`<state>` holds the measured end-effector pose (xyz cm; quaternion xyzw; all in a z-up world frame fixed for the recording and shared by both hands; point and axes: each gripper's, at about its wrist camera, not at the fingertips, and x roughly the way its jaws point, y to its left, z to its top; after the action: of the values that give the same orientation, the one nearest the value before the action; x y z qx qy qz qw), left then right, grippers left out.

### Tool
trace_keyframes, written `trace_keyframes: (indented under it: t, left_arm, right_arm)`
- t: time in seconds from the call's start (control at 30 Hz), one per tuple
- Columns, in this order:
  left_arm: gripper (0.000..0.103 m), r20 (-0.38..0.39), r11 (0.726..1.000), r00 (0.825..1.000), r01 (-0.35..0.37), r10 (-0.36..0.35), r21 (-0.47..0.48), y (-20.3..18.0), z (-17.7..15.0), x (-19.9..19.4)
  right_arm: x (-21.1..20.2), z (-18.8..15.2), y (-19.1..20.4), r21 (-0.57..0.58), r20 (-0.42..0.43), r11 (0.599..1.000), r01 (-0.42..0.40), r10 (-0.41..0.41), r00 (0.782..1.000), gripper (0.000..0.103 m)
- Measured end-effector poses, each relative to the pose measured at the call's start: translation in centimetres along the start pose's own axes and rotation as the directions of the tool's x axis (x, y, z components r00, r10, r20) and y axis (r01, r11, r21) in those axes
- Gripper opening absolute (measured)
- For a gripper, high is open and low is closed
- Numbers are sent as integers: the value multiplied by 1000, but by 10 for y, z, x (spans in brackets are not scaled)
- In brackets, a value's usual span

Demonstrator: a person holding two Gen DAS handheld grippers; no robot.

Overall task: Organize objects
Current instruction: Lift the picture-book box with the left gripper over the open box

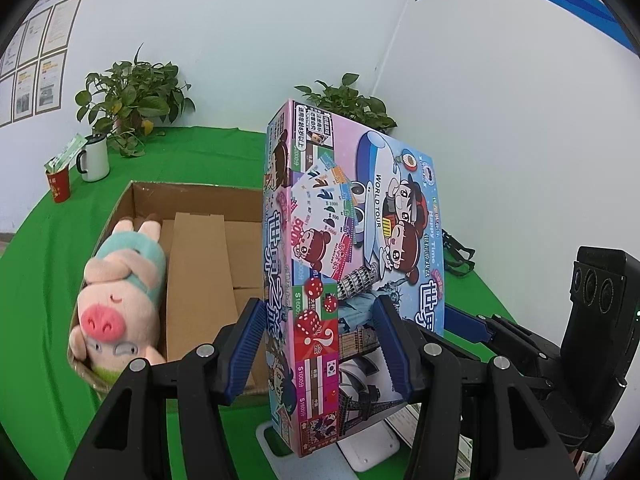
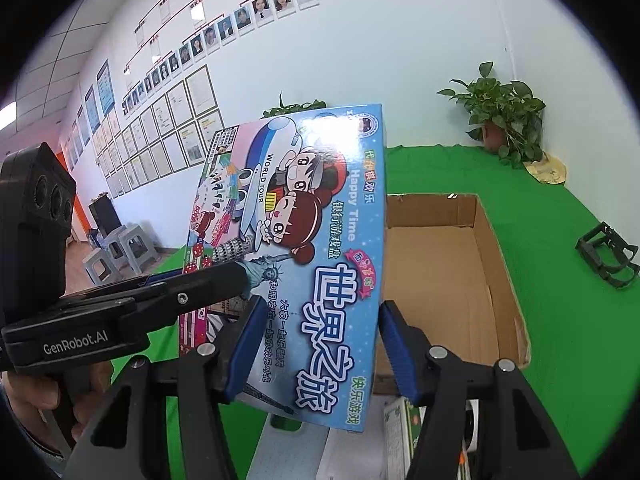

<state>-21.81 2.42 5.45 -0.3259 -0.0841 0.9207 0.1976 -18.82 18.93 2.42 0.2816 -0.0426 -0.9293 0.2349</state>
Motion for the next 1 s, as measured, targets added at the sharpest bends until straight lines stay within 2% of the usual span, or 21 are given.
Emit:
trace_keyframes:
  t: [0.23, 0.5, 0.83, 1.0]
  left_arm:
    - [53, -42, 1000, 999, -21, 22, 12, 4, 30, 37]
    - [53, -150, 998, 987, -63, 57, -29, 29, 33, 94]
    - [53, -288, 991, 952, -125, 105, -50, 55, 12, 155]
    - [53, -328, 986, 937, -151, 123, -63, 62, 3, 171]
  right_arm:
    - [23, 15, -19, 37, -23, 999, -5, 6, 1000, 57]
    - [66, 17, -41, 84, -122, 996, -25, 35, 992, 57]
    - [113, -5, -65, 170, -284, 984, -54, 101, 953, 56]
    - [126, -13, -73, 210, -339, 975, -67, 137, 931, 56]
